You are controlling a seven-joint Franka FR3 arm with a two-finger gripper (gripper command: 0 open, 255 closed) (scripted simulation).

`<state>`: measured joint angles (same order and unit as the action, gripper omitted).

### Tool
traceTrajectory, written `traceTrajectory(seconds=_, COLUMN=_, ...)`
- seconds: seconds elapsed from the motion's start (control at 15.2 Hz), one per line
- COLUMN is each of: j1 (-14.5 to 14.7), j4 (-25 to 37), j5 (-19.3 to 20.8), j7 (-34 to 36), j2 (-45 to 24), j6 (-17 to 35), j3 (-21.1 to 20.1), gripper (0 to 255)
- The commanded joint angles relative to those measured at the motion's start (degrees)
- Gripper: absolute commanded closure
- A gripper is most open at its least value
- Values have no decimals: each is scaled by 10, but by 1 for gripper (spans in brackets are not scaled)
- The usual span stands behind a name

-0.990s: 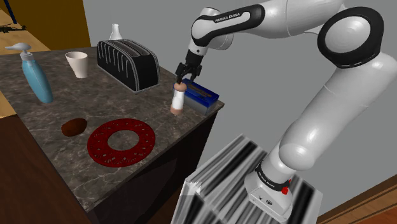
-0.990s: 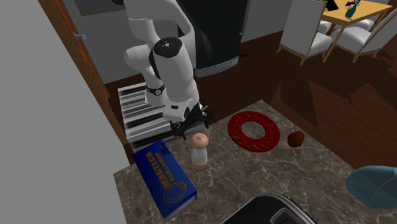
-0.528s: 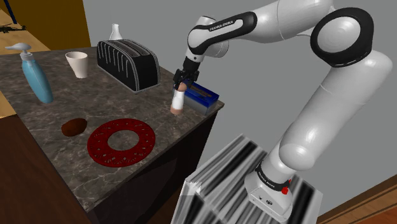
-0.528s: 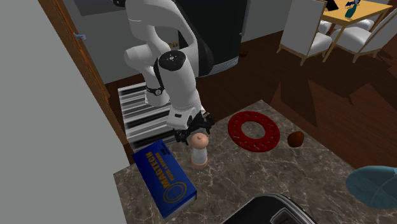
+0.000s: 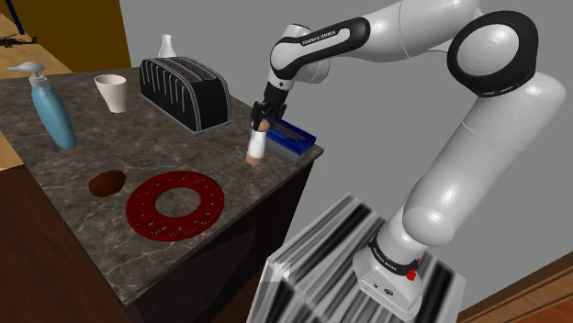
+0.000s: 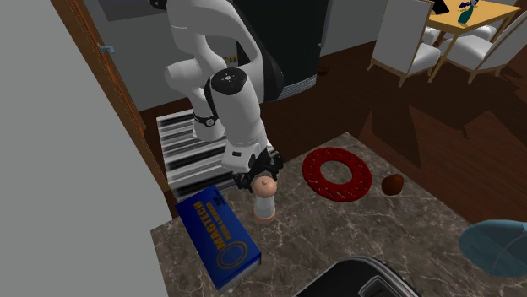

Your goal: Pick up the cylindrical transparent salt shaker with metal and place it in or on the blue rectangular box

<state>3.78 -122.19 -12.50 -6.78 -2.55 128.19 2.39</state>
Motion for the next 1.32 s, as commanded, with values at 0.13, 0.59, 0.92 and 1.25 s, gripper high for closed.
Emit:
traceTrajectory(seconds=0.13, j1=0, j4=0, j5=0, j7=0, j2=0, j6=0, j3=0, gripper=255)
traceTrajectory(seconds=0.59, j1=0, j4=3, j5=1, j7=2, j2=3, j6=-7, j3=0, gripper=255)
traceTrajectory(seconds=0.92, j1=-1, j4=24, j5=8, j7=10, j2=19, j6=-43, j3=1, gripper=255)
traceTrajectory(seconds=1.25, j1=-1, j4=48, j5=13, j7=18, j2=32, j6=-80, j3=2, gripper=255)
